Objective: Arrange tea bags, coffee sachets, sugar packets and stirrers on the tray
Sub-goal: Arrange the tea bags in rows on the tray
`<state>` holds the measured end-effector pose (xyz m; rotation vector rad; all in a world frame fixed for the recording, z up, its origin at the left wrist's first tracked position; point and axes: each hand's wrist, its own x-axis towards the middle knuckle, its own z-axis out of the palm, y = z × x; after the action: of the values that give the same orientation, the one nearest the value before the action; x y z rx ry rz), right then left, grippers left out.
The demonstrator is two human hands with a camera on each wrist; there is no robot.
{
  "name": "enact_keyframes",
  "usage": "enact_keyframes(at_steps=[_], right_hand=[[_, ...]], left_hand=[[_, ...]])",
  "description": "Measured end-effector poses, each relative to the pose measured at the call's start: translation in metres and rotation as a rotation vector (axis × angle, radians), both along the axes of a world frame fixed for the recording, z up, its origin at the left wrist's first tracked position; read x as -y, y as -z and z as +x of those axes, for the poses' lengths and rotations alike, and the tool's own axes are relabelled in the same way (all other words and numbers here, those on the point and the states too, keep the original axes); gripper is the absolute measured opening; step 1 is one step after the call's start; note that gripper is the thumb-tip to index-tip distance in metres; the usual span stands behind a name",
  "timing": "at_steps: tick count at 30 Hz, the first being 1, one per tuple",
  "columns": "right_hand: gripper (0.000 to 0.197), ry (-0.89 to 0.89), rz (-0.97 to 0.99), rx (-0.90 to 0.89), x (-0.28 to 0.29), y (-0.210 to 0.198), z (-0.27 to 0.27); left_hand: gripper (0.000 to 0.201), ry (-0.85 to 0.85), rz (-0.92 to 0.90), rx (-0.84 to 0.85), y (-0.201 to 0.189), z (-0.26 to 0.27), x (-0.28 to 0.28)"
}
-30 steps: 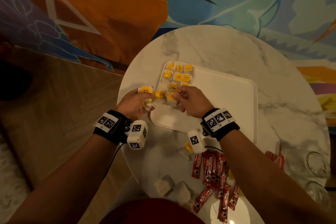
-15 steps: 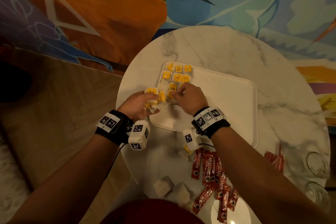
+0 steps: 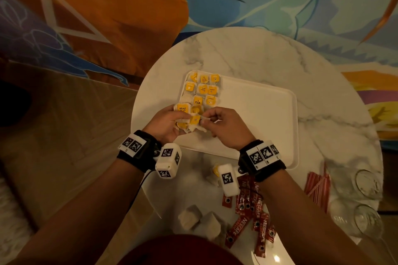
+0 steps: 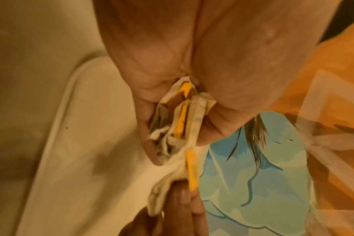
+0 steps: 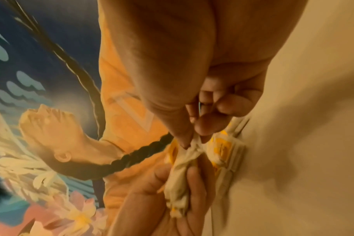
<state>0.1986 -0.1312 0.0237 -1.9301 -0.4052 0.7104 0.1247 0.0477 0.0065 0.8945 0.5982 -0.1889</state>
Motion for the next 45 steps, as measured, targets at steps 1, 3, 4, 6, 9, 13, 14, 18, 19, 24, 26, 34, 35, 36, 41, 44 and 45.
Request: enact_keyframes(at_steps=[1,3,4,6,9,13,14,18,19,24,26,34,35,36,41,44,45], right_hand=[[0.017,0.031,0.014,0.002,0.004,-0.003,0.002],[0.020,0.119,0.051,0.017,0.012,-0.008,0.006],[0.021,0.166,0.071,0.025,0.016,-0.010,0.008],[0.021,0.234,0.103,0.028,0.021,-0.012,0.009],[0.021,0.222,0.108,0.014,0.024,-0.009,0.002],[0.012,0.101,0.102,-0.027,0.025,-0.004,-0.012],[0.012,0.083,0.099,-0.037,0.027,-0.004,-0.014],[0.018,0.086,0.108,-0.079,0.036,-0.001,-0.012],[0.018,0.052,0.108,-0.089,0.038,0.000,-0.012],[0.009,0.036,0.100,-0.020,0.038,0.003,-0.006],[0.013,0.165,0.126,0.028,0.036,-0.001,0.004],[0.008,0.195,0.017,0.105,0.020,0.010,0.030],[0.009,0.179,-0.023,0.105,0.016,0.016,0.031],[0.010,0.164,-0.069,0.115,0.012,0.022,0.032],[0.014,0.093,-0.357,0.320,-0.006,0.042,0.034],[0.019,0.097,-0.431,0.334,-0.011,0.044,0.032],[0.022,0.102,-0.442,0.335,-0.012,0.044,0.031]], left_hand=[[0.036,-0.019,0.001,-0.010,0.002,0.000,-0.001],[0.030,-0.058,0.002,-0.027,0.005,0.000,-0.002],[0.026,-0.063,0.012,-0.034,0.006,-0.001,-0.002],[0.022,-0.037,0.048,-0.037,0.007,-0.003,0.001],[0.029,0.044,0.099,-0.003,0.006,-0.004,0.013],[0.032,0.087,0.155,0.036,0.008,-0.002,0.029],[0.032,0.088,0.174,0.036,0.008,-0.002,0.031],[0.025,0.207,0.300,0.062,0.005,-0.005,0.029],[0.025,0.237,0.328,0.063,0.002,-0.006,0.028],[0.019,0.200,0.348,0.029,-0.002,-0.005,0.028],[0.021,0.139,0.350,-0.035,0.001,-0.005,0.023],[0.019,0.134,0.505,-0.215,0.008,-0.011,-0.012],[0.018,0.134,0.519,-0.217,0.008,-0.010,-0.014],[0.018,0.138,0.539,-0.215,0.007,-0.008,-0.015],[0.015,0.146,0.576,-0.204,0.001,0.003,-0.014],[0.020,0.135,0.564,-0.194,-0.004,0.009,-0.012],[0.020,0.134,0.565,-0.193,-0.005,0.011,-0.012]])
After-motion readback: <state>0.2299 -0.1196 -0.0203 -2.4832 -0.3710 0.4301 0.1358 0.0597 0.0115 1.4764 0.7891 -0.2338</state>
